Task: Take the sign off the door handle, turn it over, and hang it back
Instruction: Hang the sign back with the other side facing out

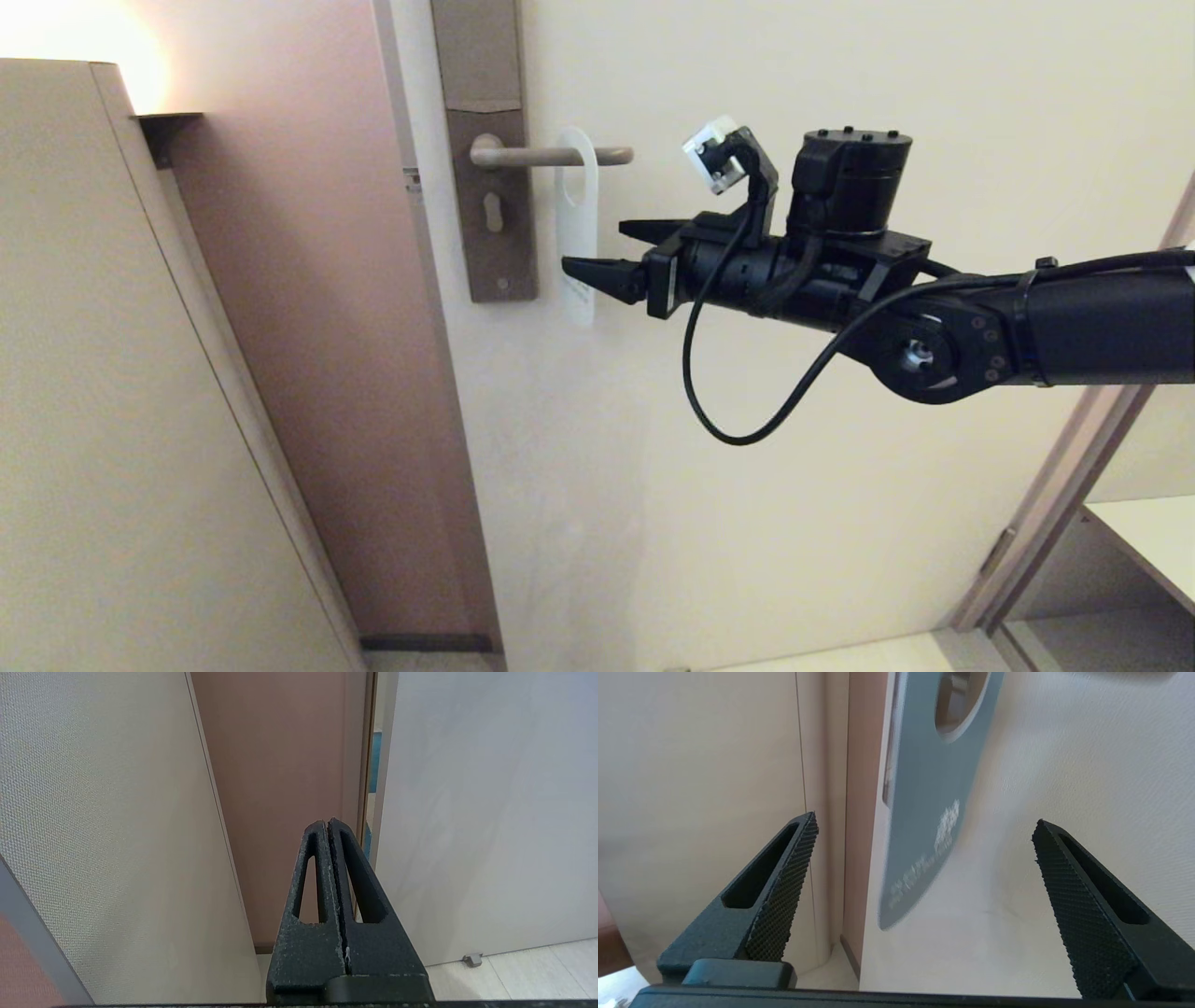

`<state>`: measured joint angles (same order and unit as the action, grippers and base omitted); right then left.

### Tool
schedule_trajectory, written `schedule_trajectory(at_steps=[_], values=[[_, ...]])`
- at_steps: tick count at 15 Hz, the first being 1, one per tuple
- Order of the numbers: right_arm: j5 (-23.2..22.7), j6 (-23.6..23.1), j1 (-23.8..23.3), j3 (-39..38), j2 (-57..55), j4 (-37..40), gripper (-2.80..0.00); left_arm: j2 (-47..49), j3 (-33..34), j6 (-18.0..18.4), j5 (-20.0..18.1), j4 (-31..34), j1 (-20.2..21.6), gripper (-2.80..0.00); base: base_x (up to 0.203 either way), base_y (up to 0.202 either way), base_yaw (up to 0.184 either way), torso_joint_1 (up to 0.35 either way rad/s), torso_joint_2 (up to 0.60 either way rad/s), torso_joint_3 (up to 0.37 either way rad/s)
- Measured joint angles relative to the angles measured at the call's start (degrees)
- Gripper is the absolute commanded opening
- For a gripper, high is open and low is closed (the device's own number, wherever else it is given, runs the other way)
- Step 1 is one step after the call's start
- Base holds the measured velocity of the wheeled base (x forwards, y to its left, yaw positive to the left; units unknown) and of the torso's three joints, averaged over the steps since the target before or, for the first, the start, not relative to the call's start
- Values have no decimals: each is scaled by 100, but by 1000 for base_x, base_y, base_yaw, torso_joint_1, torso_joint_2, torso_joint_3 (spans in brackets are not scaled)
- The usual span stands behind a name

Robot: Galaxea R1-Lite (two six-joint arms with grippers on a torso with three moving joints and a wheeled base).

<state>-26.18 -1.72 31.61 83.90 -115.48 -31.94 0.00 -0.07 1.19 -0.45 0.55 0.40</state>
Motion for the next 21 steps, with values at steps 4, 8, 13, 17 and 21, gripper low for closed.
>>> schedule_trajectory(at_steps=[4, 8, 13, 17, 21], values=[[14, 1, -6, -35, 173, -4, 0, 0, -2, 4, 1, 2, 0, -280, 0, 0, 0, 0, 0, 0], [18, -6, -13, -158, 323, -1, 0, 0, -2, 5, 1, 2, 0, -280, 0, 0, 0, 0, 0, 0], [113, -175, -189, -658, 487, -327, 0, 0, -2, 6, 3, 0, 0, -280, 0, 0, 0, 0, 0, 0], [126, -220, -460, -1309, 693, -507, 0, 0, -2, 4, 1, 2, 0, -280, 0, 0, 0, 0, 0, 0], [135, -220, -510, -1701, 884, -502, 0, 0, -2, 2, 4, 2, 0, -280, 0, 0, 0, 0, 0, 0]])
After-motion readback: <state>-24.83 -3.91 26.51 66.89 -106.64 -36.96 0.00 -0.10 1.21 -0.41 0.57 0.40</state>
